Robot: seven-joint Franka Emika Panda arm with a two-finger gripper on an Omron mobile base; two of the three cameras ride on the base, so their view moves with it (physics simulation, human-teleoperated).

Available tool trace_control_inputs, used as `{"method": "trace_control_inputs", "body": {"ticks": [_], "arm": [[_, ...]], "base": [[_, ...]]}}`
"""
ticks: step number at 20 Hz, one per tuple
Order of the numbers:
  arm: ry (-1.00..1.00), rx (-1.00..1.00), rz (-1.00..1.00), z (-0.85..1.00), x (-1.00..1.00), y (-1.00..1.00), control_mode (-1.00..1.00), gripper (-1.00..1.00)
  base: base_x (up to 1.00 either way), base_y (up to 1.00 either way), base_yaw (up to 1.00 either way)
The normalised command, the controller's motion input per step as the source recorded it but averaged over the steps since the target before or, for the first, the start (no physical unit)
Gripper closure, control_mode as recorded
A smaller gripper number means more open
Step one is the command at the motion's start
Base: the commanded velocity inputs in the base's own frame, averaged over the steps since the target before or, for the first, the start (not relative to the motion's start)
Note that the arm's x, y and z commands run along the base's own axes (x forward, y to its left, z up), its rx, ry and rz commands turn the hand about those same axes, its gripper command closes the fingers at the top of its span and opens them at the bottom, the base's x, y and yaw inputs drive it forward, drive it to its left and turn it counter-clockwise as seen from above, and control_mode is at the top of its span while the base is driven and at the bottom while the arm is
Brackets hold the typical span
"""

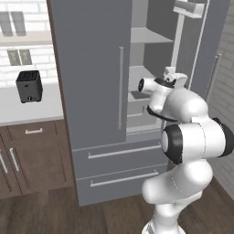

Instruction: Take the strawberry from the fridge and place it on top of the pancake, located on the dining counter.

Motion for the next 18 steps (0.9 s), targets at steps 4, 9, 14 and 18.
{"method": "trace_control_inputs", "body": {"ticks": [4,9,14,18], "arm": [[-0.03,0.01,0.00,0.17,0.00,-0.57,-1.00,-1.00],[-0.01,0.04,0.00,0.20,0.00,-0.53,-1.00,-1.00],[0.00,0.07,0.02,0.17,0.00,-0.43,-1.00,-1.00],[0.00,0.09,0.00,0.04,0.00,-0.16,-1.00,-1.00]], "base": [[0.00,0.00,0.00],[0.00,0.00,0.00],[0.00,0.00,0.00],[0.00,0.00,0.00]]}}
